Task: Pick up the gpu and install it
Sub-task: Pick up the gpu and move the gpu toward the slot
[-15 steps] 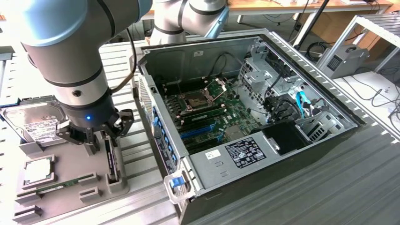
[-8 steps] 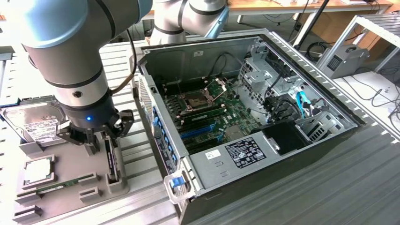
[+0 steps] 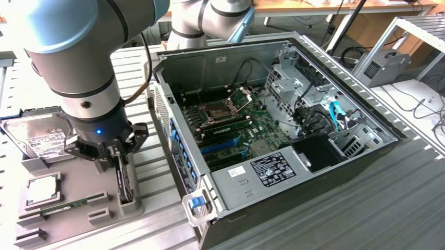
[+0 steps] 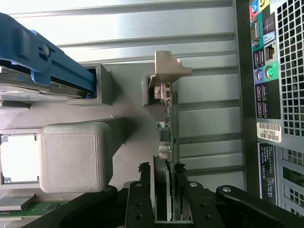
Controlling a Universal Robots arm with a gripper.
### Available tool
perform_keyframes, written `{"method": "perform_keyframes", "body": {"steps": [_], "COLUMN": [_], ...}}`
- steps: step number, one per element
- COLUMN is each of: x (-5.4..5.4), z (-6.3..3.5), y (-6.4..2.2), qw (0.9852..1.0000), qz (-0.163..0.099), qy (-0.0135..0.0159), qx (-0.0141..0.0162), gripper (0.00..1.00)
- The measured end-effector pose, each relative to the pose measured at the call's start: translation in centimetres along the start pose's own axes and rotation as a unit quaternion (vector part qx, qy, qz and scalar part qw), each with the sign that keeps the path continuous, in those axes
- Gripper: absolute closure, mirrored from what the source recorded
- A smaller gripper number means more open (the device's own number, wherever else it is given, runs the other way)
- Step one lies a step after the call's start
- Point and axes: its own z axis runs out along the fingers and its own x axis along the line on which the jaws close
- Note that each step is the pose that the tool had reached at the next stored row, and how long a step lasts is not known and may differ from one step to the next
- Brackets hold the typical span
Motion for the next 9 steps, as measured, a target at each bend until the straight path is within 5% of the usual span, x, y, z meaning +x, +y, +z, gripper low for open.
{"method": "perform_keyframes", "body": {"steps": [1, 9], "x": [0.0, 0.0], "z": [0.0, 0.0], "y": [0.0, 0.0], "qw": [1.0, 1.0], "qz": [0.0, 0.0], "qy": [0.0, 0.0], "qx": [0.0, 0.0], "gripper": [0.73, 0.73]}}
